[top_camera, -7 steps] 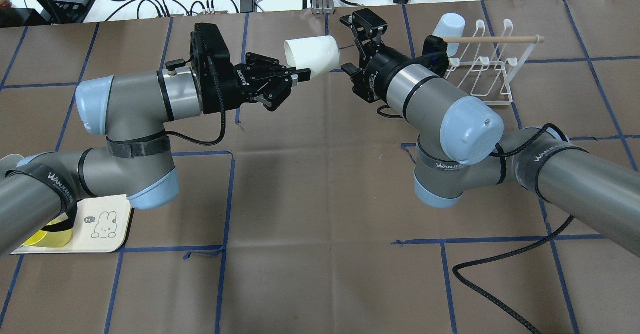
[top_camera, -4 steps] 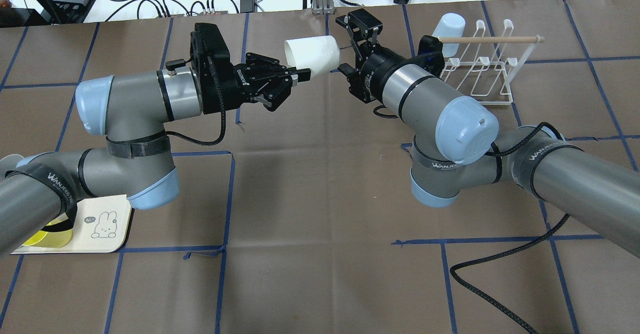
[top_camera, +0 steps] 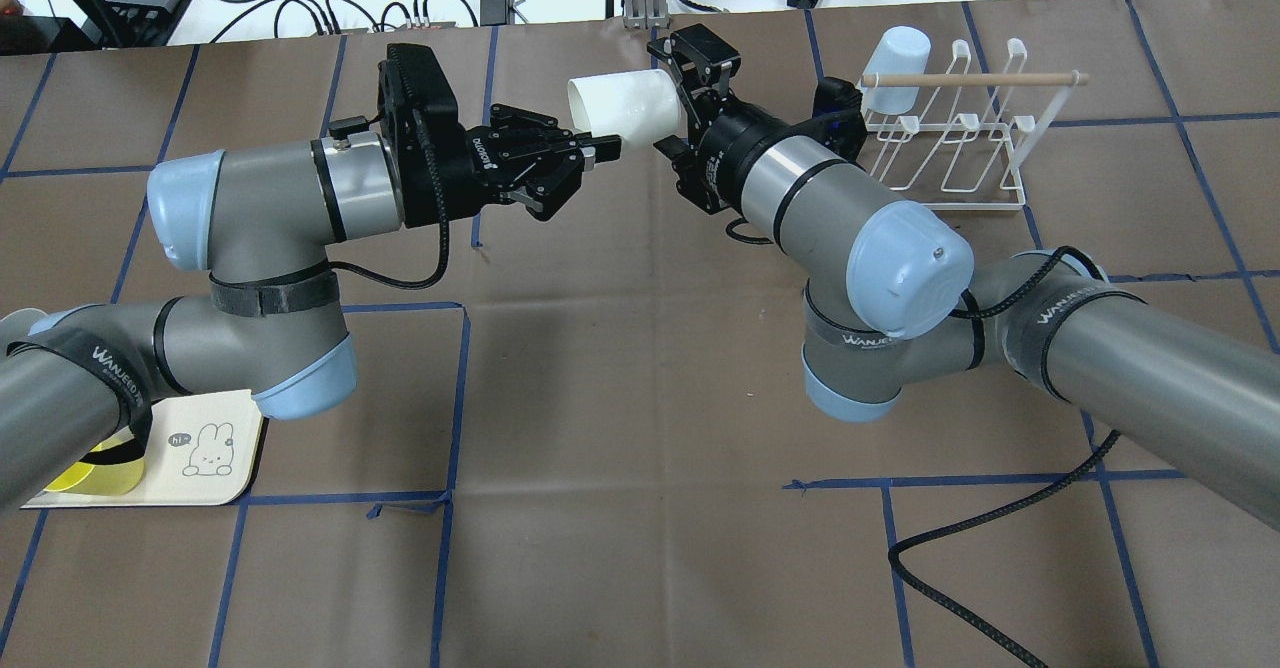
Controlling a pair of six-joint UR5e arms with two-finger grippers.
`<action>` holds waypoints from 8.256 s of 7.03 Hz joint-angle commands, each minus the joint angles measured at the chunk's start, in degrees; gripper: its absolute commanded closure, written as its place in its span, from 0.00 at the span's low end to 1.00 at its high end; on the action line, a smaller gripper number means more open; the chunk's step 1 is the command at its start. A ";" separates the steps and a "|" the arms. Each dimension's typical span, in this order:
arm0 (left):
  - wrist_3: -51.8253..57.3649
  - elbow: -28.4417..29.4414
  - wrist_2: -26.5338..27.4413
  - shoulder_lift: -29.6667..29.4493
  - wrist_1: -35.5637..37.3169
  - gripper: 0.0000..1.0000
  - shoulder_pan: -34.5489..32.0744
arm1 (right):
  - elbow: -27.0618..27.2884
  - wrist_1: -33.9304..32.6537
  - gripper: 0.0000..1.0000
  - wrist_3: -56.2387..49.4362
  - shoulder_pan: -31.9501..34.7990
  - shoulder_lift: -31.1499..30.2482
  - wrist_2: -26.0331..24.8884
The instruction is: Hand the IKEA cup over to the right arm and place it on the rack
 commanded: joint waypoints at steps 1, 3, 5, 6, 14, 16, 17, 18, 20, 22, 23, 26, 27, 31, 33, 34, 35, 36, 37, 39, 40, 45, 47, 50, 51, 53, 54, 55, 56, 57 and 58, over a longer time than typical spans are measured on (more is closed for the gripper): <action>-0.45 0.00 0.01 0.17 0.15 0.96 0.00 | -2.35 0.00 0.01 1.17 2.11 2.12 -0.71; -0.45 -0.09 0.01 0.17 0.15 0.96 0.00 | -2.80 -0.09 0.01 2.32 2.74 2.57 -1.77; -0.45 -0.09 0.01 0.26 0.15 0.95 0.00 | -2.72 0.00 0.01 2.41 2.74 2.13 -1.59; -0.97 -0.09 0.10 0.35 0.15 0.94 -0.09 | -2.72 0.43 0.01 2.50 2.83 1.96 -1.59; -1.68 -0.09 0.36 0.44 0.33 0.92 -0.09 | -2.10 1.23 0.55 1.71 2.83 0.81 -1.51; -1.68 0.00 0.54 0.52 0.33 0.85 -0.09 | -2.10 1.23 0.74 0.14 2.83 0.81 -1.07; -1.77 0.26 0.71 0.52 0.33 0.65 -0.09 | -2.10 1.23 0.78 -0.22 2.83 0.81 -0.98; -1.77 0.26 0.71 0.52 0.33 0.53 -0.09 | -2.10 1.23 0.79 -0.14 2.83 0.81 -0.89; -3.51 0.35 0.63 0.61 0.33 0.31 0.00 | -2.10 1.23 0.79 -0.14 2.74 0.81 -0.89; -8.94 0.27 0.54 0.79 2.59 0.12 0.35 | -2.10 1.23 0.79 -0.05 2.65 0.81 -0.80; -13.59 -0.43 -0.59 0.79 7.92 0.06 4.53 | -2.19 1.23 0.79 -0.14 2.22 0.73 -0.71; -14.25 -3.08 -12.12 -0.18 13.24 0.03 15.20 | -2.45 0.79 0.81 -0.40 -2.07 0.90 -0.28; -14.77 -2.64 -11.25 -0.18 13.16 0.03 15.38 | -2.45 0.70 0.86 -4.84 -5.05 0.81 1.99; -20.58 5.87 12.95 -0.89 5.74 0.02 13.20 | -2.45 -0.53 0.93 -57.09 -19.19 0.81 3.24; -20.58 14.54 33.90 0.61 -14.93 0.02 5.84 | -2.54 -0.88 0.94 -76.96 -25.27 1.16 3.15; -20.66 20.77 45.68 0.18 -28.02 0.02 1.80 | -2.71 -0.62 0.94 -90.18 -28.17 1.77 3.33; -21.01 24.75 53.28 0.26 -40.59 0.02 0.11 | -4.11 -0.09 0.94 -96.84 -30.37 2.30 2.46; -21.10 27.74 57.19 0.35 -50.90 0.01 -0.43 | -7.08 1.83 0.94 -97.43 -31.52 4.57 1.67; -21.54 28.56 59.23 1.04 -59.09 0.01 -0.53 | -10.68 2.02 0.94 -97.52 -31.54 7.46 -0.78; -21.63 29.09 60.83 4.89 -74.82 0.01 -0.53 | -15.96 2.37 0.94 -99.52 -31.62 12.83 -2.55; -21.63 30.75 60.92 7.53 -83.61 0.01 -0.35 | -19.47 4.37 0.94 -99.72 -31.62 14.94 -2.82; -24.08 30.76 65.67 10.54 -89.32 0.00 -0.53 | -19.07 3.52 0.94 -99.89 -31.62 19.18 -2.74; -26.71 30.59 65.32 11.07 -88.89 0.00 -0.61 | -18.45 2.99 0.93 -99.98 -31.62 19.62 -2.82; -29.37 30.76 65.49 10.89 -88.36 0.00 -2.45 | -16.78 2.55 0.91 -99.98 -31.62 19.97 -4.57; -28.15 30.85 65.58 10.89 -87.92 0.00 -2.55 | -16.43 2.37 0.87 -99.98 -31.62 19.89 -4.93; -25.32 30.67 68.03 10.72 -85.91 0.00 -2.55 | -16.43 2.28 0.09 -99.46 -31.62 19.80 -5.72; -25.32 30.67 68.04 10.72 -85.72 0.00 -2.55 | -16.43 2.46 0.01 -99.11 -31.62 19.80 -5.98; -25.32 30.76 67.69 10.81 -85.72 0.00 -2.55 | -16.51 2.46 0.00 -99.02 -31.62 19.80 -5.90; -25.24 30.76 67.51 10.89 -84.93 0.00 -2.55 | -16.60 2.46 0.00 -99.02 -31.62 19.71 -5.81; -25.50 30.67 67.42 10.81 -83.62 0.00 -2.64 | -16.95 2.63 0.00 -99.02 -31.62 19.45 -5.72; -25.76 30.67 67.34 10.72 -83.61 0.00 -2.72 | -16.95 2.98 0.00 -99.10 -31.54 18.58 -5.46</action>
